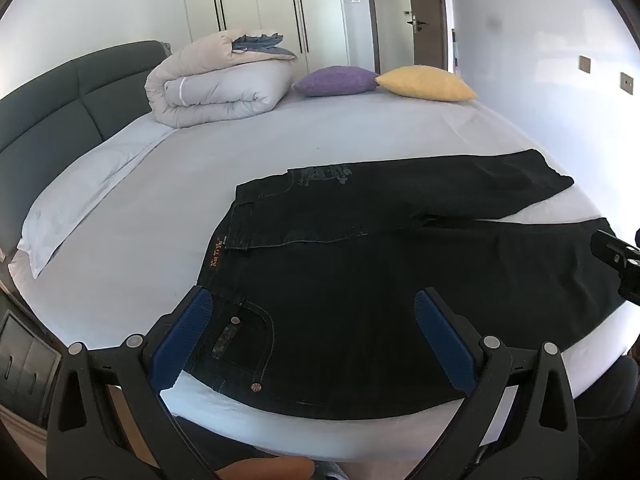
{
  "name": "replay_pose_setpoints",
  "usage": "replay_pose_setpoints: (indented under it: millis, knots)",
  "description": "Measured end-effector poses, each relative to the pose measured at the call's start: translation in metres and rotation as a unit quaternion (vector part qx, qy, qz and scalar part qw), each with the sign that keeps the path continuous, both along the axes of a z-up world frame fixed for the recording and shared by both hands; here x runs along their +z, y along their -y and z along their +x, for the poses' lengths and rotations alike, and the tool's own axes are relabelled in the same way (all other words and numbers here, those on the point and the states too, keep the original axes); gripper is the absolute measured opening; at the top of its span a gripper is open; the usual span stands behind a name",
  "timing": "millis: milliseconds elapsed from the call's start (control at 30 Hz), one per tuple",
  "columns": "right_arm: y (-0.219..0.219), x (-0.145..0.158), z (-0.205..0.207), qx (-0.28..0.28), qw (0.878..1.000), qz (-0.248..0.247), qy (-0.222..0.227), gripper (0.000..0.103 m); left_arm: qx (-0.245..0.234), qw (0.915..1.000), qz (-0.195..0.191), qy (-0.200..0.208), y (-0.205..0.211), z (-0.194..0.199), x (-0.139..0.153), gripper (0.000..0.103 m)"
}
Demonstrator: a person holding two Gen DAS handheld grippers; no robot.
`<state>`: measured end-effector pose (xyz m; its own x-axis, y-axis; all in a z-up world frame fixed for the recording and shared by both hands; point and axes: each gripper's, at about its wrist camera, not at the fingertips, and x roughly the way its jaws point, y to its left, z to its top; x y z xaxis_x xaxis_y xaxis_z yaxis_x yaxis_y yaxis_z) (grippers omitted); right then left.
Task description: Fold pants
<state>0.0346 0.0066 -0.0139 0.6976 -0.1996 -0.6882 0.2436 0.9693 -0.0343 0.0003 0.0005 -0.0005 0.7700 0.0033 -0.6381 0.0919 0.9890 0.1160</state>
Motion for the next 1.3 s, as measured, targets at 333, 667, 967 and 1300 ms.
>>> replay_pose_setpoints:
  millis: [333,667,967,1300]
  knots:
    - [-0.007,0.003,-0.003,-0.002,1.000,-0.002,0.001,0.103,-0.003,1.0000,-0.004,-0.002,-0.003,0.001,-0.003,0.103]
    - [-0.011,-0.001,-0.002,0.000,1.000,-0.002,0.000,0.103,-0.004,1.0000,-0.004,-0.002,-0.002,0.001,-0.004,0.103]
    - [-0.014,-0.007,0.000,0.003,1.000,-0.001,-0.001,0.103,-0.003,1.0000,-0.007,-0.004,-0.004,0.001,-0.010,0.103]
    - [-0.018,-0.011,-0.001,0.004,1.000,-0.001,-0.002,0.103,-0.002,0.9999,-0.009,-0.006,-0.006,0.000,-0.017,0.103]
